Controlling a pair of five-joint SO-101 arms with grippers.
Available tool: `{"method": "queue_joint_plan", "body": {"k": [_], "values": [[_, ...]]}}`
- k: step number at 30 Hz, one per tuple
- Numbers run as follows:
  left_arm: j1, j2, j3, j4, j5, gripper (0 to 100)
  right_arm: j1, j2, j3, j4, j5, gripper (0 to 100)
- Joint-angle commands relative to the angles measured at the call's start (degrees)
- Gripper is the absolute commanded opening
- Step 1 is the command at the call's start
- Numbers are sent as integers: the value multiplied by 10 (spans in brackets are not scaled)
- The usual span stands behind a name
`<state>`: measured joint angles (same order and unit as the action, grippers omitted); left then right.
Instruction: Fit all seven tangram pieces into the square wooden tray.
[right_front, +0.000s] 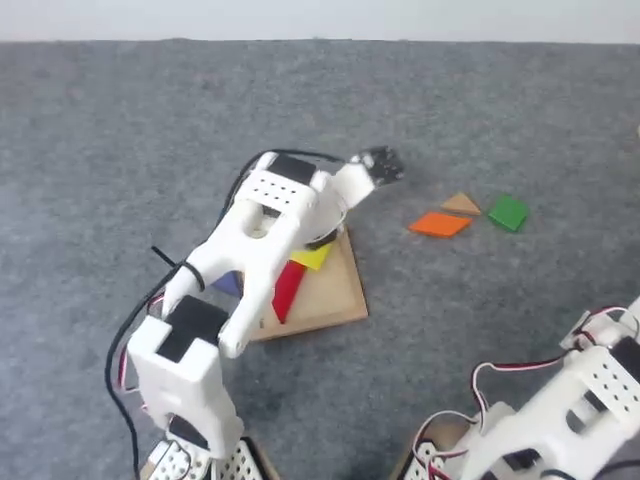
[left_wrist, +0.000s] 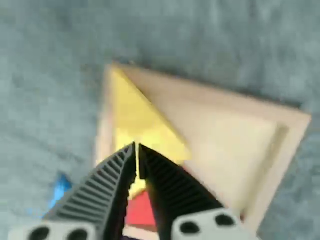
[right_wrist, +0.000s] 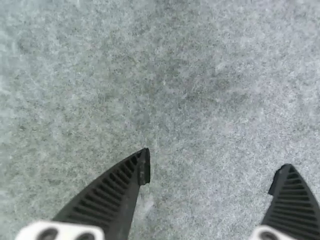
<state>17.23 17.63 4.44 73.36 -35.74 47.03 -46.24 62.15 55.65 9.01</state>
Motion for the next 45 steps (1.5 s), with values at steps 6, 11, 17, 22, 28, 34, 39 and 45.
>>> {"method": "queue_joint_plan", "body": {"k": [6,11,17,22,28,34,39,45], "values": [[11,91,-140,-73,40,16,-5,-16,-4,-9,8,379],[11,159,-196,-70,40,16,-5,-16,-4,-10,8,379],[22,165,-199,-70,40,16,-6,-16,-4,-11,8,379],[38,170,-199,-70,40,16,-6,-16,-4,-11,8,379],[35,171,-196,-40,39,16,-6,-16,-4,-11,8,379],[34,165,-200,-24,39,16,-5,-16,-4,-10,8,379],[45,157,-222,-25,40,16,-5,-16,-4,-10,8,379],[64,161,-228,-26,40,16,-5,-16,-4,-10,8,379]]}}
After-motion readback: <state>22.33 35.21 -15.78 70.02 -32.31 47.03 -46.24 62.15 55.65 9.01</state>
